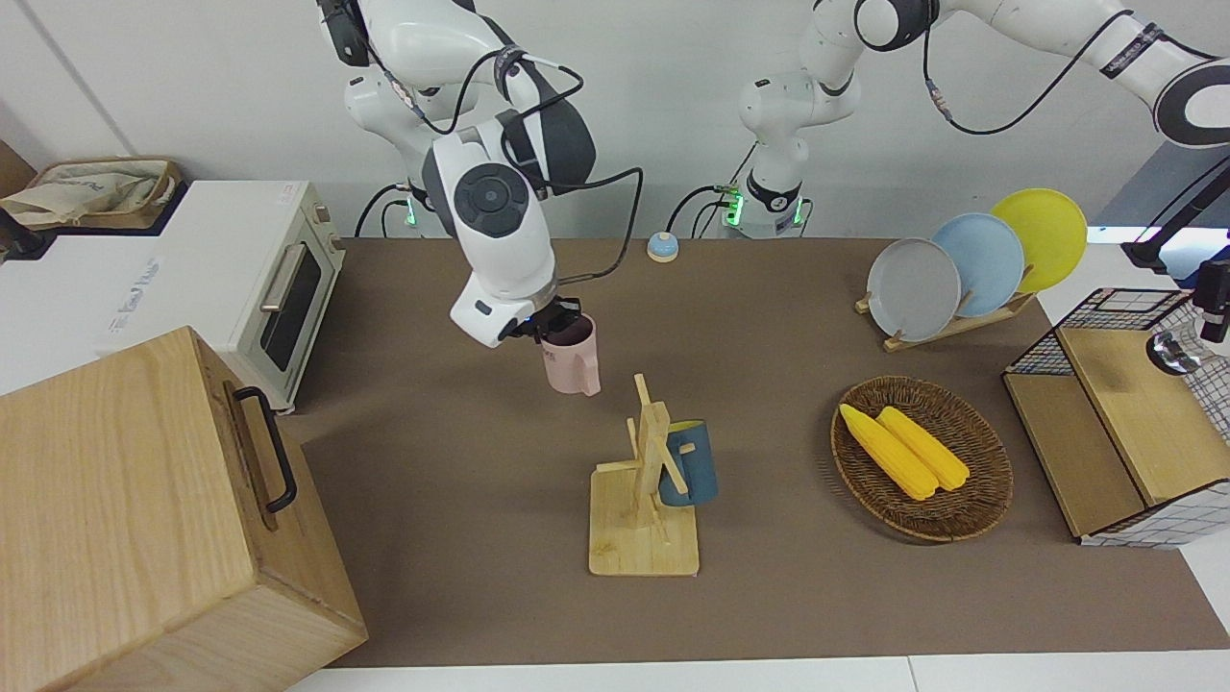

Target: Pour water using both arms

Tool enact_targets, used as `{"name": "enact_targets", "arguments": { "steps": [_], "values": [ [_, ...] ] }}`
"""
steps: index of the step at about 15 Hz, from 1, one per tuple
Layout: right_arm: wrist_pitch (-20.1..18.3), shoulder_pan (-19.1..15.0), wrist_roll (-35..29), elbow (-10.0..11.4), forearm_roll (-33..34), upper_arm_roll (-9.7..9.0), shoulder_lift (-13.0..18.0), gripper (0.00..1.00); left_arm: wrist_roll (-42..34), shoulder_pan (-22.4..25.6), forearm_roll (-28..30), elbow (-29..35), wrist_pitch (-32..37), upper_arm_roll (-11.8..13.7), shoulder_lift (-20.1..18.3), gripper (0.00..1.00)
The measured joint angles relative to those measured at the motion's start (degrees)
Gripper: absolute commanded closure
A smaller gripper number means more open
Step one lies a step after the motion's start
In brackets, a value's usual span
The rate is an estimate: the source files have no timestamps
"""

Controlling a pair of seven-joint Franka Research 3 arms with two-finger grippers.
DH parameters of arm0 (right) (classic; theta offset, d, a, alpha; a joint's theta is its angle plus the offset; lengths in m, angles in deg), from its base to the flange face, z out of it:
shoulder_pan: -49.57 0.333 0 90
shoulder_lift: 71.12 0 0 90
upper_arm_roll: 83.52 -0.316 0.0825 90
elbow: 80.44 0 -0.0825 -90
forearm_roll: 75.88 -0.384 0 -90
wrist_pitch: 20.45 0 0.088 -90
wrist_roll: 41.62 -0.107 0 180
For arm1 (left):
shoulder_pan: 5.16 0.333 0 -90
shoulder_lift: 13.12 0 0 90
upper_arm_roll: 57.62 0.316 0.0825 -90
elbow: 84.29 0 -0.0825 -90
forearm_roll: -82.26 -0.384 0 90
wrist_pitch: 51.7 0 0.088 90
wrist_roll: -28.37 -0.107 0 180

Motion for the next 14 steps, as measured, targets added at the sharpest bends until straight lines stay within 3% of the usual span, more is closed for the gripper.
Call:
{"name": "enact_targets", "arguments": {
  "steps": [3,9,14],
  "values": [
    [1.06,4.61,-9.43,0.98,-4.05,-0.23,-0.01,1.0,3.91,-0.12,-3.55,-1.55,3.42,-0.24,-1.68,1.0],
    [9.26,13.51,-25.96,2.05,-10.49,-0.33,-1.38,1.0,12.73,-2.95,-10.69,-1.4,9.3,-0.88,-8.52,1.0],
    [17.42,17.47,-33.54,2.74,-14.22,-0.25,-5.74,1.0,21.44,-7.99,-17.4,5.35,10.61,-1.4,-14.77,1.0]
  ]
}}
